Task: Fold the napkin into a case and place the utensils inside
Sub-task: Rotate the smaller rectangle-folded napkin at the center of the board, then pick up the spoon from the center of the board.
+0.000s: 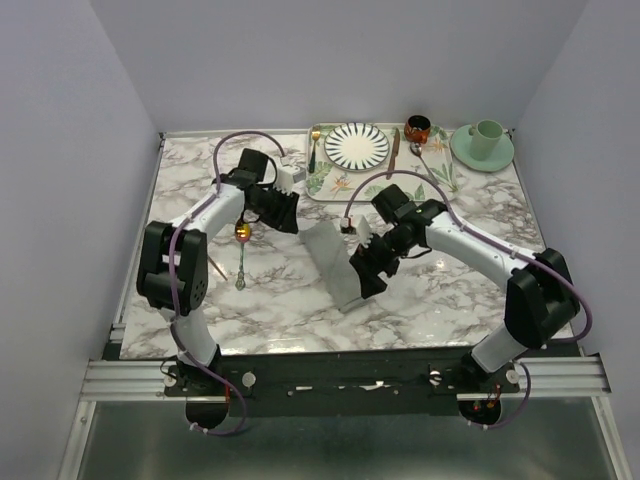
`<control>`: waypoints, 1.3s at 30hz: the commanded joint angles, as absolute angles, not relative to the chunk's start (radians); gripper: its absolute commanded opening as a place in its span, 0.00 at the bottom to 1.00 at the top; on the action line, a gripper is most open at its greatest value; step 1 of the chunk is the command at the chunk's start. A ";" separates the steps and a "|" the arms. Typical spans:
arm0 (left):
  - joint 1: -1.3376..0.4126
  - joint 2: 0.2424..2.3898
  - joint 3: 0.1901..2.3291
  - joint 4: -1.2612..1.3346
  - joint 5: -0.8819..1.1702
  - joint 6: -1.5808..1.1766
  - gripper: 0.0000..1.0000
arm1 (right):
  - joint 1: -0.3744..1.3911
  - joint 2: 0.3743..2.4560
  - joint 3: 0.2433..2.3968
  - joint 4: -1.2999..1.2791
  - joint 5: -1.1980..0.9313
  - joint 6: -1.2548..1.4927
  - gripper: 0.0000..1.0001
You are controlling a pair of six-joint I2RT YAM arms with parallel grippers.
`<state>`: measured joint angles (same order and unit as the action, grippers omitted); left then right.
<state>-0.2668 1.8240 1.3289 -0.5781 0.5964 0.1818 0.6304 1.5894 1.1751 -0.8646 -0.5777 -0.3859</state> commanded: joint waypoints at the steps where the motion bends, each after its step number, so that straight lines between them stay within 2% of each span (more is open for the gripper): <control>1: -0.285 1.802 1.295 -0.703 0.512 0.330 0.46 | 0.626 1.634 1.160 -0.861 -0.473 -0.420 0.88; 7: -0.360 1.926 1.342 -0.710 0.419 0.347 0.46 | 0.626 1.759 1.204 -0.836 -0.511 -0.466 0.85; 13: -0.416 2.042 1.433 -0.703 0.425 0.334 0.47 | 0.661 1.816 1.180 -0.810 -0.589 -0.497 0.84; 19: -0.454 2.080 1.508 -0.686 0.436 0.299 0.47 | 0.762 1.835 1.178 -0.756 -0.643 -0.421 0.83; 24: -0.454 2.048 1.491 -0.657 0.446 0.249 0.50 | 0.795 1.813 1.170 -0.741 -0.681 -0.374 0.84; 27: -0.428 1.970 1.454 -0.652 0.425 0.224 0.51 | 0.792 1.740 1.160 -0.764 -0.664 -0.354 0.88; 31: -0.316 1.730 1.405 -0.649 0.368 0.193 0.52 | 0.736 1.568 1.146 -0.769 -0.618 -0.313 0.96; 35: -0.174 1.516 1.368 -0.650 0.356 0.128 0.63 | 0.674 1.439 1.189 -0.762 -0.488 -0.308 1.00; 39: -0.052 1.375 1.344 -0.637 0.229 0.005 0.71 | 0.614 1.371 1.238 -0.709 -0.370 -0.273 1.00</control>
